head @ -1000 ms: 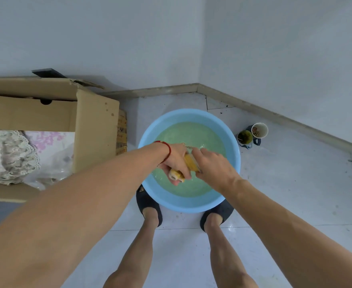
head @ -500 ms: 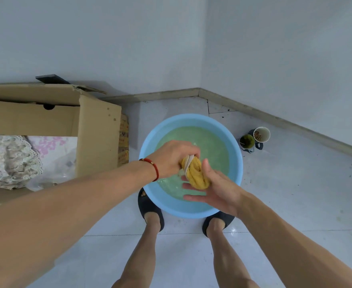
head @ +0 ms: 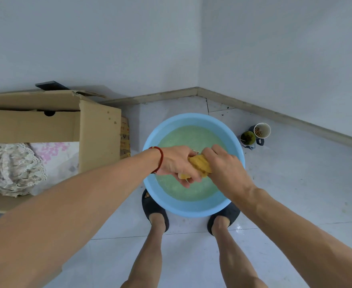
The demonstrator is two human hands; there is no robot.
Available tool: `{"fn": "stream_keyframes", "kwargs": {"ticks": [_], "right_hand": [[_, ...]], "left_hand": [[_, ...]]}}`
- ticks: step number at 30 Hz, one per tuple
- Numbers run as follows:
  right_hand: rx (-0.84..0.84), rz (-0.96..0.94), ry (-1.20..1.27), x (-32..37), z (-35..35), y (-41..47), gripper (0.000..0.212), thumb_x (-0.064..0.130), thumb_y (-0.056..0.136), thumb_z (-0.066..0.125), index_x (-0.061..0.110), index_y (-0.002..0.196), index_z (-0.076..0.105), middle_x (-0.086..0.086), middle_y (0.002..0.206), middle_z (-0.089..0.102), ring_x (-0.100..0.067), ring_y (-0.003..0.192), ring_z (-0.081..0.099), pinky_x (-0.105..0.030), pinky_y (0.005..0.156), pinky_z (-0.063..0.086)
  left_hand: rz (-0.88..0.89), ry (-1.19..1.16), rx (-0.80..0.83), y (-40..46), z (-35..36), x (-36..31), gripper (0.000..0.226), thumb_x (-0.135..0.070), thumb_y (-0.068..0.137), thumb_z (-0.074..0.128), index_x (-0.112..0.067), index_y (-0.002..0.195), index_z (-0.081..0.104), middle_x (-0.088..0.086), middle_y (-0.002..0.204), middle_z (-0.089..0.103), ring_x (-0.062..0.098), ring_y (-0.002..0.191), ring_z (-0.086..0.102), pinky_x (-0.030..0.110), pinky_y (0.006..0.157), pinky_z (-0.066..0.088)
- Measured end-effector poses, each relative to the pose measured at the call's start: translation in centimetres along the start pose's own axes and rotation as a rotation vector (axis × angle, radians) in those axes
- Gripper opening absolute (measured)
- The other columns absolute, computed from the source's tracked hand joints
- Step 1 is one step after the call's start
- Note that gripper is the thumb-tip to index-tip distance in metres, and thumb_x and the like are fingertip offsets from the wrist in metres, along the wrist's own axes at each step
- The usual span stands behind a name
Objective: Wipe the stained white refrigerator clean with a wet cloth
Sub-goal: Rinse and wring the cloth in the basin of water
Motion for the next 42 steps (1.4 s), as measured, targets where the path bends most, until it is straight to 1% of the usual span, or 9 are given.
{"fn": "stream_keyframes", "kwargs": {"ticks": [5,11,14,19,26,31,34,37,42], "right_hand": [[0.284,0.358,0.959,0.5,-2.6,-1.5,0.046,0.031,0.084,0.084,0.023,0.125,0.065,0.002,0.117,0.069,-0.016,0.106,0.067,-0.029,0.097,0.054],[0.642,0.486,1.988,1.0,-1.6,-2.5,0.071,0.057,0.093,0.062,0.003,0.139,0.060,-0.021,0.143,0.060,-0.037,0.133,0.057,-0.064,0.102,0.050],[0.828,0.368,1.847,1.3,-2.3,-1.9,0.053,0.020,0.098,0.064,-0.002,0.143,0.050,-0.023,0.135,0.065,-0.034,0.111,0.071,-0.037,0.082,0.063],[0.560,0.157,0.414,1.9,-2.7,0.9,0.016,0.014,0.086,0.069,0.005,0.099,0.065,0.004,0.060,0.063,-0.025,0.064,0.066,-0.029,0.060,0.049],[0.152,0.026,-0.047,0.8,-1.3,-0.3,0.029,0.026,0.090,0.071,0.016,0.104,0.047,-0.007,0.096,0.063,-0.037,0.082,0.064,-0.039,0.062,0.042],[0.182,0.115,0.254,0.4,-1.0,-1.4,0.038,0.022,0.084,0.080,0.017,0.105,0.048,0.003,0.093,0.054,-0.024,0.084,0.060,-0.028,0.065,0.041],[0.431,0.413,1.063,-0.1,-1.8,-2.3,0.036,0.024,0.088,0.075,0.011,0.115,0.055,-0.002,0.104,0.058,-0.016,0.091,0.057,-0.015,0.077,0.052],[0.521,0.540,1.871,-1.5,-1.9,-3.0,0.061,0.044,0.094,0.060,-0.007,0.127,0.062,-0.019,0.129,0.059,-0.031,0.123,0.055,-0.054,0.112,0.047],[0.773,0.292,2.139,0.1,-0.8,-3.4,0.089,0.060,0.085,0.067,0.004,0.151,0.047,-0.029,0.152,0.046,-0.050,0.141,0.045,-0.062,0.103,0.051]], "left_hand": [[0.228,0.892,-0.363,-0.1,-0.7,-0.4,0.025,-0.015,0.073,0.077,-0.023,0.096,0.071,-0.003,0.076,0.069,0.020,0.068,0.068,0.033,0.061,0.057],[0.982,1.003,-0.740,-2.5,1.0,-0.9,0.015,-0.015,0.084,0.075,-0.008,0.096,0.071,0.006,0.091,0.067,0.024,0.071,0.065,0.037,0.061,0.056],[1.021,1.195,-0.759,-1.8,0.2,0.1,0.013,-0.010,0.084,0.076,-0.008,0.096,0.070,0.008,0.087,0.064,0.025,0.062,0.062,0.038,0.050,0.055],[0.462,1.419,-0.536,-0.5,-0.2,-0.1,0.022,-0.009,0.081,0.073,-0.011,0.102,0.067,0.010,0.078,0.066,0.030,0.064,0.064,0.033,0.049,0.045],[-0.150,0.462,-0.206,1.2,1.1,-0.6,0.023,-0.012,0.072,0.075,0.002,0.088,0.068,0.007,0.054,0.055,0.021,0.040,0.048,0.027,0.044,0.042],[-0.047,0.688,-0.129,0.3,0.7,-2.0,0.023,-0.015,0.074,0.076,-0.008,0.090,0.063,0.002,0.051,0.059,0.020,0.044,0.053,0.033,0.053,0.049],[0.209,1.162,-0.372,0.1,0.7,-2.1,0.027,-0.015,0.077,0.076,-0.017,0.100,0.062,0.001,0.082,0.065,0.022,0.071,0.061,0.035,0.063,0.053],[0.649,1.245,-0.546,-0.5,1.5,-1.6,0.032,-0.004,0.080,0.075,-0.011,0.108,0.062,0.008,0.092,0.058,0.027,0.071,0.058,0.040,0.057,0.050],[0.978,1.278,-0.725,-1.2,2.6,-2.3,0.014,0.003,0.088,0.062,-0.006,0.097,0.059,0.012,0.088,0.052,0.025,0.066,0.050,0.039,0.048,0.047]]}}
Point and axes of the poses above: each hand's wrist, its own y-axis towards the middle knuckle, its own z-axis out of the palm, x = y × z, the point moved 2 cm from there along y, towards the middle knuckle
